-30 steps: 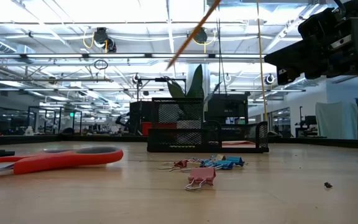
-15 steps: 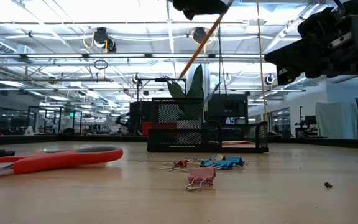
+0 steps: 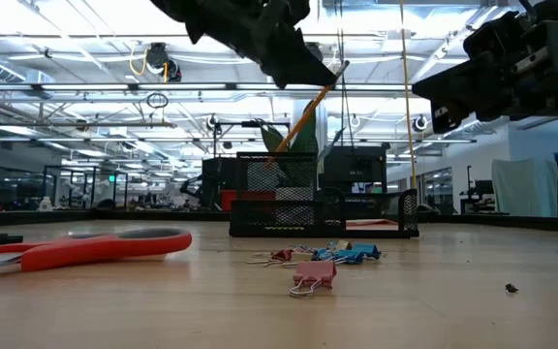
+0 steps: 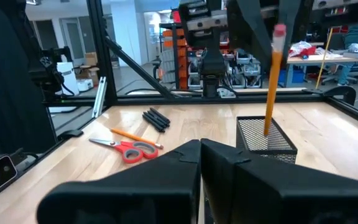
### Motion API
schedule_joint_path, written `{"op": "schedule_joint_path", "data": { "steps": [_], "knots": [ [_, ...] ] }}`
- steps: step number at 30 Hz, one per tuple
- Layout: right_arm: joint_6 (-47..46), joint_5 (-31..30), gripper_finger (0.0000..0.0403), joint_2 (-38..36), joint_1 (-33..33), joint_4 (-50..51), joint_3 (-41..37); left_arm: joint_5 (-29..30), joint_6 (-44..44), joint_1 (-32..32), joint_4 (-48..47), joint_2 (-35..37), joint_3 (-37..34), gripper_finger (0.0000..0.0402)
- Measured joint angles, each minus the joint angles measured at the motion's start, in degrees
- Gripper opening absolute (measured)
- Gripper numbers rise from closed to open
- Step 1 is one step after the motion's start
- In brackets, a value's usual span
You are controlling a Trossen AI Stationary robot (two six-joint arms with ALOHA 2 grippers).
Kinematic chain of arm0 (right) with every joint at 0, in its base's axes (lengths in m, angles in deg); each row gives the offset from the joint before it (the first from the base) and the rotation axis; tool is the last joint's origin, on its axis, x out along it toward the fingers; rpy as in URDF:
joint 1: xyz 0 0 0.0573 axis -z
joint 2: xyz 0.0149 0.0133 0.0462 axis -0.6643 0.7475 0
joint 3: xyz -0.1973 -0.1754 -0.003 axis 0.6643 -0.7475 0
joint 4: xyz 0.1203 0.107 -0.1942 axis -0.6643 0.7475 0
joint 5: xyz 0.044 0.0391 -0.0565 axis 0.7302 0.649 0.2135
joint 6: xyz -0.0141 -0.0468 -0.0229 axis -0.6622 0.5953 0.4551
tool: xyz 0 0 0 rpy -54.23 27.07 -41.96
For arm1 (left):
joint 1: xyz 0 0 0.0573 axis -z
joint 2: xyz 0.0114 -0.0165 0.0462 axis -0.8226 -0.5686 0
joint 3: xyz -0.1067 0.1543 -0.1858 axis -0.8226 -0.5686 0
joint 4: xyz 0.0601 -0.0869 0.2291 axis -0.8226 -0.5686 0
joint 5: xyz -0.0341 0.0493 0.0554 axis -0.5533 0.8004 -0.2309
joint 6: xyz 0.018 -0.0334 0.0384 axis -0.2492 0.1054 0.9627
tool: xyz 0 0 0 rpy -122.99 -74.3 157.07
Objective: Pick and place office supplies into organizer
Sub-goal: Put the yellow pencil into the desk organizer
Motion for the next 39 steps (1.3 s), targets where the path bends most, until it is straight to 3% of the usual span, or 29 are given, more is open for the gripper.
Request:
{"op": "schedule_joint_path", "data": {
  "steps": [18,26,39],
  "knots": [
    [0.0,0.0,0.0004,0.0,-0.02,0.45,0.02,0.61,-7.36,-1.37,17.64,0.0,-14.2,0.0031],
    [0.0,0.0,0.0004,0.0,0.0,0.48,0.0,3.35,-8.61,-1.43,19.08,-0.02,-17.9,0.0031],
    [0.0,0.0,0.0004,0.0,-0.02,0.52,0.01,4.59,-9.21,-1.43,19.3,-0.02,-18.24,0.0031]
  ]
}}
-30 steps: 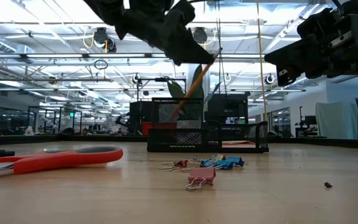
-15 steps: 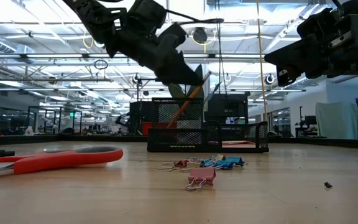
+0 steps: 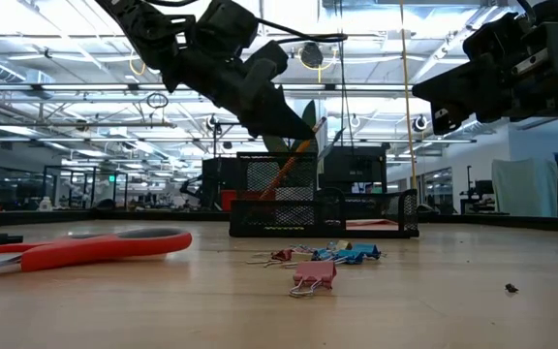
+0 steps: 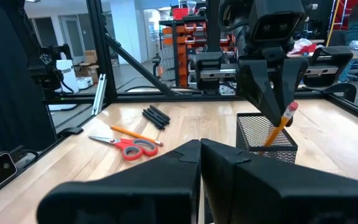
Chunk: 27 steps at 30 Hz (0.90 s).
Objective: Pick and place office supplies into organizer
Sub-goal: Put the yellow pencil into the desk organizer
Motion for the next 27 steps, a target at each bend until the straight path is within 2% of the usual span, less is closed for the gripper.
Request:
{"op": "schedule_joint_path", "data": {
  "steps": [9,23,27],
  "knots": [
    [0.0,0.0,0.0004,0.0,0.0,0.02,0.0,0.11,-3.28,0.0,0.54,0.0,-0.02,0.0039],
    [0.0,0.0,0.0004,0.02,0.0,0.22,-0.01,2.16,-4.09,0.0,3.01,0.22,0.49,0.0163],
    [0.0,0.0,0.0004,0.02,0.0,0.52,0.01,2.32,-1.66,1.15,2.44,4.44,2.82,0.0181]
  ]
}}
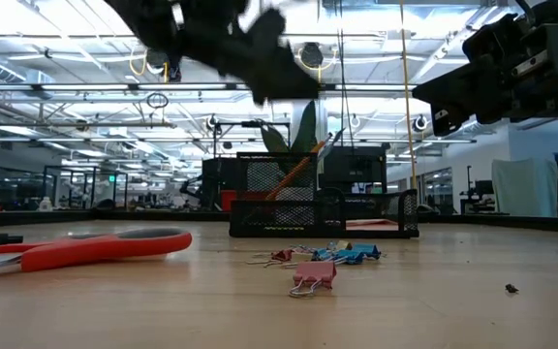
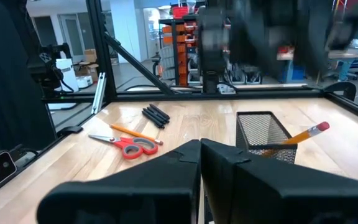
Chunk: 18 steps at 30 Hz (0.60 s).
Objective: Pick and place office supplies into organizer
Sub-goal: Put the yellow pencil into the desk organizer
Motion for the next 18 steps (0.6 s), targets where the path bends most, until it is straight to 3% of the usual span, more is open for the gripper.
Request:
{"op": "schedule_joint_path", "data": {
  "steps": [4,9,12,18],
  "knots": [
    [0.02,0.0,0.0004,0.03,0.0,1.76,0.0,3.22,-0.59,3.08,-12.71,7.4,4.75,0.0183],
    [0.03,-0.02,0.0004,0.2,0.02,3.81,-0.01,18.8,-3.33,11.79,-42.83,15.79,13.11,0.0184],
    [0.02,-0.03,0.0004,0.2,0.01,4.29,0.0,25.09,-10.62,18.03,-54.27,17.91,15.87,0.0184],
    [-1.45,-0.19,0.0004,0.17,0.0,4.0,0.0,28.02,-31.59,29.9,-67.1,18.51,16.05,0.0184]
  ]
}}
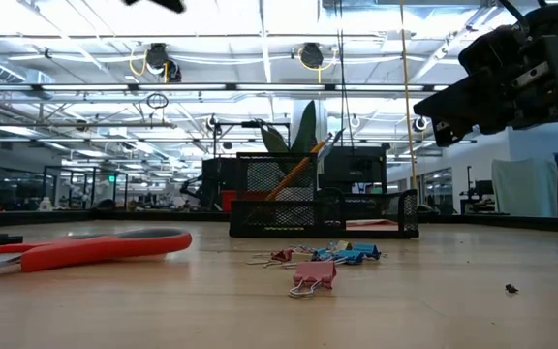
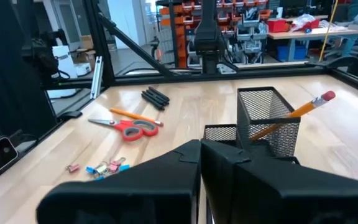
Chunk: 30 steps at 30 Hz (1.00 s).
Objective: Pick and place office supplies into organizer
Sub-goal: Put the yellow pencil into the desk organizer
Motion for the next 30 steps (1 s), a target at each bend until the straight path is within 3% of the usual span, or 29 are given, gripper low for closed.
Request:
{"op": "schedule_joint_path", "data": {
  "steps": [5,12,18,30],
  "knots": [
    [-0.04,-0.03,0.0004,0.0,0.0,-0.49,-0.02,0.34,-10.61,8.32,-0.42,-3.45,-3.85,0.0184],
    [0.27,-0.47,0.0004,0.0,0.02,-0.78,-0.01,0.48,-23.03,15.28,6.53,-11.13,-11.05,0.0184],
    [0.42,-4.44,0.0004,0.0,0.02,-1.32,0.0,-3.3,-26.61,16.86,16.84,-19.85,-15.15,0.0184],
    [0.42,-4.44,0.0004,0.0,0.02,-1.31,-0.02,-9.77,-29.55,15.33,15.7,-27.66,-15.15,0.0184]
  ]
}}
